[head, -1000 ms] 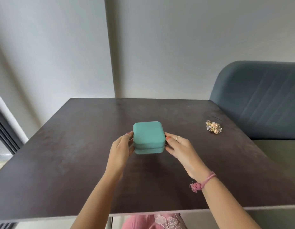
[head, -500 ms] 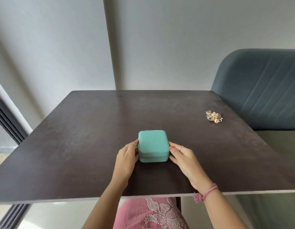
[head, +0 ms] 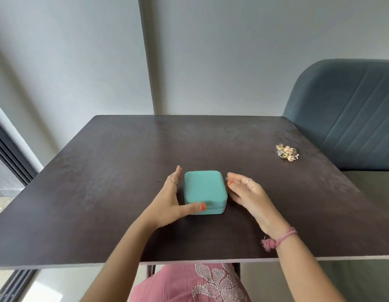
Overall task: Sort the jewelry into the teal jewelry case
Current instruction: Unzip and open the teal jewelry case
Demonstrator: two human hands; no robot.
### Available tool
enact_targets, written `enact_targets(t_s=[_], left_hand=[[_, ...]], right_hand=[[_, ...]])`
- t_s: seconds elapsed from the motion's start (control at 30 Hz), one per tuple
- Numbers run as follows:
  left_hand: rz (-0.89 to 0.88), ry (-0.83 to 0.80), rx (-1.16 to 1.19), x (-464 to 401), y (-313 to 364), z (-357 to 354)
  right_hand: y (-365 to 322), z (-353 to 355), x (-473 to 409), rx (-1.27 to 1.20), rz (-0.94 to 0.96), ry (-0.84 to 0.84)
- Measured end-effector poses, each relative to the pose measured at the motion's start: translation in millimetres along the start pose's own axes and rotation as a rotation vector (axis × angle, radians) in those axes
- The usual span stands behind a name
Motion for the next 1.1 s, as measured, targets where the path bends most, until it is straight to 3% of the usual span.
enact_targets(t_s=[0.13,0.27,0.6,0.8,1.0,1.1], left_hand=[[-0.019,-0.137,-0.111,-16.0,-1.5,6.9],[-0.013,-0.200,-0.137,-25.4,-4.9,10.8],[-0.070,-0.138,-0.208,-27.4,-3.6,10.5],[-0.083,-0.124,-0.230,-27.0,-5.4,8.4],[-0.094,-0.109,-0.247,-26.1,-4.9,7.0],[-0.095,-0.099,-0.257,-25.5,-4.1,6.9]], right_hand=[[-15.0,-3.9,-33.5,0.144,0.026,-0.122],[-17.2,-13.4,-54.2,0.244,-0.069,-0.229],[-18.9,9.1,-73.9,0.308,-0.123,-0.350],[-16.7,20.0,-82.5,0.588,-0.059,-0.490],[-17.8,17.2,-90.8,0.876,-0.062,-0.505],[-16.7,17.7,-90.9,0.905,0.017,-0.446]])
Point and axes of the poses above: each hand's wrist, its own x-axis away from the middle knuckle, its own z-axis out of the back of the hand, y = z × x, the point moved 3 cm from there along -x, towards the middle knuckle, and after that the axes turned 10 degrees about -y, right-handed, at the moved point
